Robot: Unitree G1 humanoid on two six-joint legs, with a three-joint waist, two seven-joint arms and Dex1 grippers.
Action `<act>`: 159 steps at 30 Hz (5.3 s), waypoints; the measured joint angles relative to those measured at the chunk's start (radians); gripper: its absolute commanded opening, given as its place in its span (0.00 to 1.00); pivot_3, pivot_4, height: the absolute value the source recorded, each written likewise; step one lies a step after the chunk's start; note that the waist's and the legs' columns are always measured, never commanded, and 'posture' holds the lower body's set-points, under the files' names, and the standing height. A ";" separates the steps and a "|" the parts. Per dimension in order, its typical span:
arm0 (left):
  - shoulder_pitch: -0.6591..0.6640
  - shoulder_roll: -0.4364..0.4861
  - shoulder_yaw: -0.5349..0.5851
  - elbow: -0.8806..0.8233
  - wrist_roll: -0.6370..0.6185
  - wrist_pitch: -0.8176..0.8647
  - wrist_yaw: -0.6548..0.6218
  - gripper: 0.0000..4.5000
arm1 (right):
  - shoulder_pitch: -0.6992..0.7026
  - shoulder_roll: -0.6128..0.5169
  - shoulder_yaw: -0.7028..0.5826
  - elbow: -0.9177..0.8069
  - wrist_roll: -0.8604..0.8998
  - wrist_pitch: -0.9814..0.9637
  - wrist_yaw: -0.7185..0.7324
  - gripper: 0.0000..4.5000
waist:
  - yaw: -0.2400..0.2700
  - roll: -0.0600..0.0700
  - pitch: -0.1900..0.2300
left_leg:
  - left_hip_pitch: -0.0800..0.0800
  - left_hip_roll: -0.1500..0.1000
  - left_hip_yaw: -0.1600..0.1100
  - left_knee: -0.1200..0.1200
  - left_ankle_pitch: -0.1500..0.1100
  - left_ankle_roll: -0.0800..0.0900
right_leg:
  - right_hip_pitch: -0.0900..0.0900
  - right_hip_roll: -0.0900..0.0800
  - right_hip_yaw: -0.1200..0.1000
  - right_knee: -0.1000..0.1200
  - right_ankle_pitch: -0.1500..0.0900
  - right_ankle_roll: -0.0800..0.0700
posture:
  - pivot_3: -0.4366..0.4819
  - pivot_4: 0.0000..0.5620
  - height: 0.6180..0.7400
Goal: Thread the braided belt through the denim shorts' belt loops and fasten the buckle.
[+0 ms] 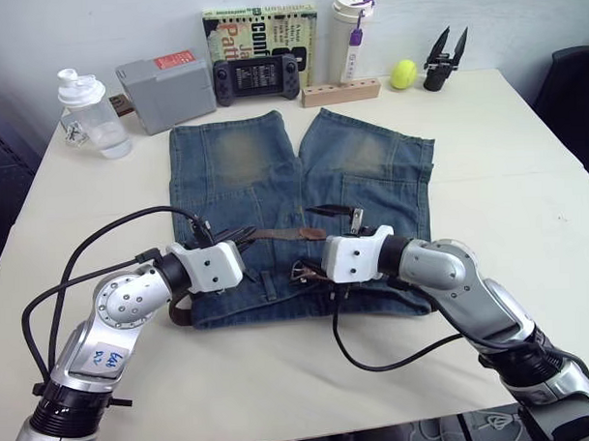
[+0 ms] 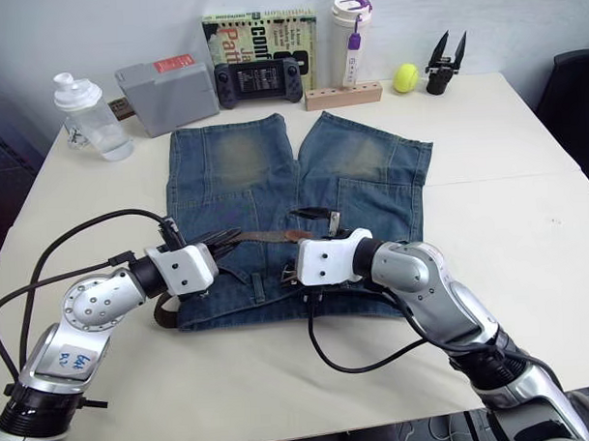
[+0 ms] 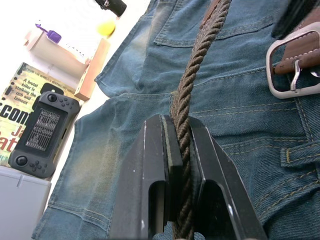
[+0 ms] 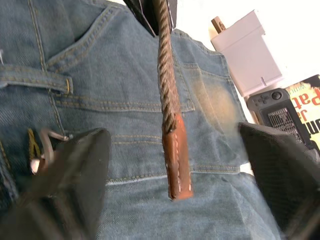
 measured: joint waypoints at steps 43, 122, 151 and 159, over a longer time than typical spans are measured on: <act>0.370 -0.415 0.175 -0.312 -2.083 0.530 0.932 0.87 | 0.041 0.037 0.003 0.127 -0.362 -0.417 -0.268 0.00 | 0.000 0.005 0.003 | 0.005 -0.001 -0.025 0.004 0.000 0.000 | 0.016 0.001 0.002 -0.007 -0.001 -0.001 | 0.48 0.27 0.88; 0.198 -0.568 0.187 -0.194 -2.084 0.580 1.113 0.00 | 0.076 0.098 -0.035 0.130 -0.368 -0.483 -0.241 0.09 | 0.002 0.005 0.004 | 0.004 0.000 -0.029 0.002 0.001 -0.001 | 0.018 0.004 0.000 -0.012 -0.001 -0.001 | 0.48 0.27 0.88; 0.404 -0.166 0.351 -0.074 -2.020 0.790 0.832 0.00 | 0.207 -0.064 -0.357 -0.102 0.632 0.434 0.225 1.00 | 0.004 0.016 0.012 | 0.003 -0.001 -0.029 0.000 0.001 -0.002 | 0.016 0.003 0.001 -0.012 -0.001 -0.002 | 0.48 0.27 0.88; 0.361 -0.193 0.300 -0.076 -1.956 0.764 0.885 0.00 | 0.204 -0.064 -0.368 -0.125 0.669 0.473 0.197 1.00 | 0.007 0.016 0.012 | 0.003 -0.001 -0.029 0.000 0.001 -0.002 | 0.017 0.003 0.000 -0.012 -0.001 -0.002 | 0.48 0.27 0.88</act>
